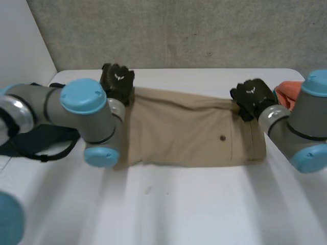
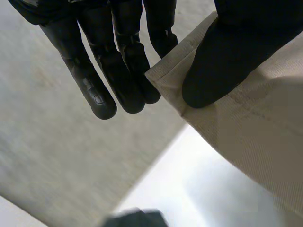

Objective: Fold the laundry.

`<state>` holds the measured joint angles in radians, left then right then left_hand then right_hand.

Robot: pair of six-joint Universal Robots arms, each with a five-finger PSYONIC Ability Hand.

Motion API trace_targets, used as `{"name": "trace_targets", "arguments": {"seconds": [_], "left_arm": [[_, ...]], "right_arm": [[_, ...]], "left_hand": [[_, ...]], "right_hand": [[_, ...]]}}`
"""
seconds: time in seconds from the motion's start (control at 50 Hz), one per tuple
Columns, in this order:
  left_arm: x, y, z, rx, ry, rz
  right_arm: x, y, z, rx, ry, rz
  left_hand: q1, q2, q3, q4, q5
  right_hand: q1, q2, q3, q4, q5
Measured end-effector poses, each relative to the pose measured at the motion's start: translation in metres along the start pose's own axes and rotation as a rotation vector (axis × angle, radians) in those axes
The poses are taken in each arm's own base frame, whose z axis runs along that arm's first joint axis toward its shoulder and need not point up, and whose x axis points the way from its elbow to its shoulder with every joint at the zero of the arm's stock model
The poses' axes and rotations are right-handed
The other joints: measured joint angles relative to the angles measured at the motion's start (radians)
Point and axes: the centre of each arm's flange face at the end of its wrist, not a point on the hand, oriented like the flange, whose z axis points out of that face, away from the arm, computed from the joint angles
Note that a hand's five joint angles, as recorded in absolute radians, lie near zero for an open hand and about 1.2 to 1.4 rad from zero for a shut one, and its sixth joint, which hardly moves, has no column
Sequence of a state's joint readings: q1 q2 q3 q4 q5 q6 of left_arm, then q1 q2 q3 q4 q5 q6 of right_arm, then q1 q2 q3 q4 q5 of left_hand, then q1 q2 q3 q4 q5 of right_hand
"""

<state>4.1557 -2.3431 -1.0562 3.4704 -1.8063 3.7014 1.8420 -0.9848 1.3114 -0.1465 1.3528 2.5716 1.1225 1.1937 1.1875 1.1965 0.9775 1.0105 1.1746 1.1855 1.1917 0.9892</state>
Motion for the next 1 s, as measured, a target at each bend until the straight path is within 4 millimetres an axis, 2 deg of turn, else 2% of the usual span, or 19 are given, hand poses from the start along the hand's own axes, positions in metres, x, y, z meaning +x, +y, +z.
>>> {"name": "trace_targets", "arguments": {"seconds": [0.02,0.04,0.06,0.2,0.24,0.26,0.28,0.3,0.32,0.36,0.4,0.54,0.58,0.62,0.64,0.72,0.82,0.94,1.0], "left_arm": [[0.000,0.000,0.000,0.000,0.000,0.000],[0.009,0.006,0.022,0.092,-0.045,0.042],[0.014,0.009,0.028,0.118,-0.045,0.047],[0.040,0.026,0.045,0.198,0.009,0.053],[0.050,0.034,0.050,0.216,0.031,0.049],[0.050,0.034,0.050,0.218,0.032,0.048],[0.051,0.035,0.052,0.221,0.031,0.046],[0.052,0.036,0.053,0.224,0.027,0.043],[0.052,0.035,0.054,0.226,0.022,0.041],[0.049,0.033,0.054,0.228,0.009,0.036],[0.044,0.027,0.053,0.229,-0.005,0.029],[0.026,0.006,0.026,0.211,0.000,-0.010],[0.021,0.001,0.008,0.191,0.020,-0.043],[0.019,-0.001,-0.001,0.179,0.033,-0.063],[0.017,-0.003,-0.012,0.164,0.048,-0.085],[0.014,-0.003,-0.040,0.117,0.093,-0.147],[0.013,0.002,-0.065,0.062,0.135,-0.207],[0.014,0.007,-0.076,0.026,0.154,-0.270],[0.014,0.009,-0.077,0.018,0.157,-0.283]], "right_arm": [[0.000,0.000,0.000,0.000,0.000,0.000],[0.002,0.001,0.025,0.075,0.066,-0.071],[0.003,0.002,0.032,0.094,0.086,-0.089],[-0.003,0.020,0.071,0.163,0.178,-0.173],[-0.009,0.033,0.086,0.167,0.195,-0.193],[-0.010,0.035,0.088,0.165,0.196,-0.195],[-0.011,0.038,0.090,0.164,0.198,-0.197],[-0.012,0.040,0.092,0.162,0.199,-0.198],[-0.013,0.042,0.093,0.160,0.200,-0.198],[-0.012,0.041,0.092,0.157,0.202,-0.195],[-0.009,0.035,0.086,0.148,0.204,-0.187],[0.003,0.011,0.047,0.095,0.181,-0.131],[0.007,0.001,0.025,0.053,0.157,-0.088],[0.008,-0.001,0.017,0.034,0.146,-0.068],[0.010,-0.001,0.000,-0.027,0.117,-0.019],[0.009,0.013,-0.021,-0.168,0.060,0.079],[0.004,0.034,-0.030,-0.285,0.018,0.158],[-0.003,0.064,-0.016,-0.311,0.021,0.172],[-0.004,0.073,-0.010,-0.310,0.031,0.169]], "left_hand": [[0.000,0.000,0.000,0.000,0.000],[0.000,0.000,0.000,0.000,0.000],[0.000,0.000,0.000,0.000,0.000],[0.000,0.001,0.000,0.000,0.000],[-0.032,-0.051,-0.031,-0.042,-0.021],[-0.032,-0.051,-0.031,-0.042,-0.021],[-0.149,-0.164,-0.157,-0.149,-0.125],[-0.362,-0.352,-0.341,-0.337,-0.310],[-0.604,-0.539,-0.524,-0.547,-0.520],[-0.863,-0.830,-0.798,-0.825,-0.790],[-0.931,-0.978,-0.968,-0.986,-0.931],[-0.931,-0.994,-0.981,-0.996,-0.934],[-0.931,-0.994,-0.981,-0.996,-0.934],[-0.931,-0.994,-0.981,-0.996,-0.934],[-0.931,-0.994,-0.981,-0.996,-0.934],[-0.931,-0.994,-0.981,-0.996,-0.934],[-0.931,-0.994,-0.981,-0.996,-0.934],[-0.931,-0.994,-0.981,-0.996,-0.934],[-0.931,-0.994,-0.981,-0.996,-0.934]], "right_hand": [[0.000,0.000,0.000,0.000,0.000],[0.000,0.000,0.000,0.000,0.000],[0.000,0.000,0.000,0.000,0.000],[-0.042,-0.051,-0.042,-0.043,-0.037],[-0.319,-0.369,-0.361,-0.364,-0.324],[-0.319,-0.369,-0.361,-0.364,-0.324],[-0.411,-0.445,-0.455,-0.459,-0.416],[-0.672,-0.751,-0.741,-0.745,-0.709],[-0.758,-0.857,-0.867,-0.873,-0.837],[-0.805,-0.934,-0.949,-0.950,-0.916],[-0.812,-0.952,-0.973,-0.962,-0.930],[-0.812,-0.953,-0.974,-0.962,-0.931],[-0.812,-0.953,-0.974,-0.962,-0.931],[-0.812,-0.953,-0.974,-0.962,-0.931],[-0.812,-0.953,-0.974,-0.962,-0.931],[-0.812,-0.953,-0.973,-0.962,-0.931],[-0.809,-0.950,-0.969,-0.960,-0.927],[-0.445,-0.517,-0.532,-0.539,-0.525],[-0.239,-0.189,-0.206,-0.210,-0.210]]}}
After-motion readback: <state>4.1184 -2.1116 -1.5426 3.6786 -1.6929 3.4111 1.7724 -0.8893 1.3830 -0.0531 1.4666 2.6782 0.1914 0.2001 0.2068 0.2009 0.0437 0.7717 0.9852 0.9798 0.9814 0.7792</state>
